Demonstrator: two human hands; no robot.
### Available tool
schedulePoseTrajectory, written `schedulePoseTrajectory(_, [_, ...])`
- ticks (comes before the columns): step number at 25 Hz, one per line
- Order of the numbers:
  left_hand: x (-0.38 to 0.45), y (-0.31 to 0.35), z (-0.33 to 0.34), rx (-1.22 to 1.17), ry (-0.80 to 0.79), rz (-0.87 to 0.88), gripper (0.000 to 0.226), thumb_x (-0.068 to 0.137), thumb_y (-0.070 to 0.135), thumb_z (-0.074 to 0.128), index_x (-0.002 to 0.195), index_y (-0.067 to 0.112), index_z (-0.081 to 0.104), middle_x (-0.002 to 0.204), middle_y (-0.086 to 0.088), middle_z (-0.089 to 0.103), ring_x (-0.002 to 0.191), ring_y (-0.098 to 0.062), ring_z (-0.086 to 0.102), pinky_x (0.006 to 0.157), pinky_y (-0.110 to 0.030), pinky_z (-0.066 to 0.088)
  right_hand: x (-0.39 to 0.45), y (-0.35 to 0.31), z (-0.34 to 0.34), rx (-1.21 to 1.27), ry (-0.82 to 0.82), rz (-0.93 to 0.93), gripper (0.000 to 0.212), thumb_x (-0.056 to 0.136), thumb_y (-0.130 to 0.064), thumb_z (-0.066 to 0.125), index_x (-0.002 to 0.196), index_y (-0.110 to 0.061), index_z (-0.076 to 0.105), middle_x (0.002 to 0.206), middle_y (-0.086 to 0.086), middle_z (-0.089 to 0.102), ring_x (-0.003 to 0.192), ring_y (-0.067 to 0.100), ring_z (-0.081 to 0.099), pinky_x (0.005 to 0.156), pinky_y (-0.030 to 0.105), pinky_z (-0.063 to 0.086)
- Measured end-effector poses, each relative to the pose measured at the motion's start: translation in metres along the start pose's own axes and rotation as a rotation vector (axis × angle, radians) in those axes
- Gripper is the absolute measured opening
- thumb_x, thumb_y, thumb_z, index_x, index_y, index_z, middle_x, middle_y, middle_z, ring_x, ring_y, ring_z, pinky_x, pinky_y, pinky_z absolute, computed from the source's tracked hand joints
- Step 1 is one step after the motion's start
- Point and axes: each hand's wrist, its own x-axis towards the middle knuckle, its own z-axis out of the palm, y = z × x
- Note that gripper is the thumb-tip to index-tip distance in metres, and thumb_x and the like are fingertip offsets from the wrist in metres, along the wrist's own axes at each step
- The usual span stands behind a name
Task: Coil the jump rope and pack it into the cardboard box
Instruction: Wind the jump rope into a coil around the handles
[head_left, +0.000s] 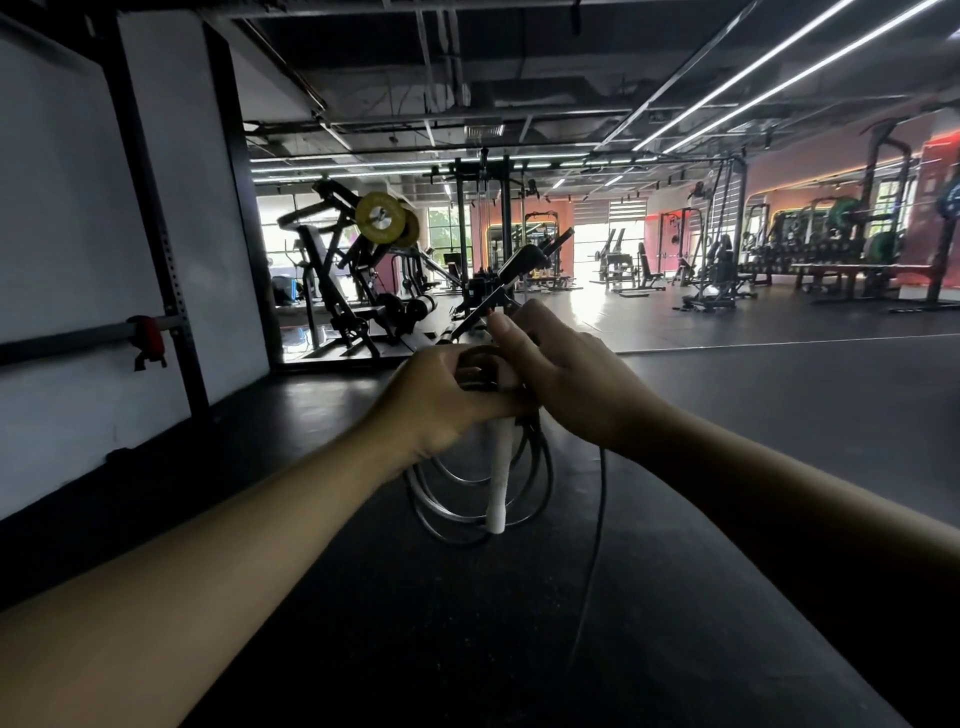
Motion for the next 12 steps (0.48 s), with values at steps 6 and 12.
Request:
schedulePoseTrajectory(6, [0.002,0.0,-0.007,-0.327,0.254,-0.138,0.016,0.085,0.015,0.078,0.075,0.019,0.066,0.049,0.015,0.063,0.042,0.006,0.055,0.044,-0.008,0.039,-0.003,0.023,-0.016,0.476,-0.04,0.234,0.063,0.098,-0.065,0.042,0.094,-0.009,0.069,0.064,0.001,0.052,0.049,0.012,0.042,0.047,0.025,0.034])
schedulePoseTrajectory(12, [0.022,-0.002,-0.005,-0.553,0.686,-0.329,0.032,0.072,0.06,0.08,0.074,0.03,0.07,0.066,0.006,0.06,0.05,-0.007,0.044,0.048,-0.023,0.036,-0.017,0.019,0.006,0.638,-0.052,0.259,0.084,0.089,-0.078,0.04,0.12,-0.003,0.062,0.085,0.025,0.057,0.059,0.023,0.041,0.048,0.024,0.035])
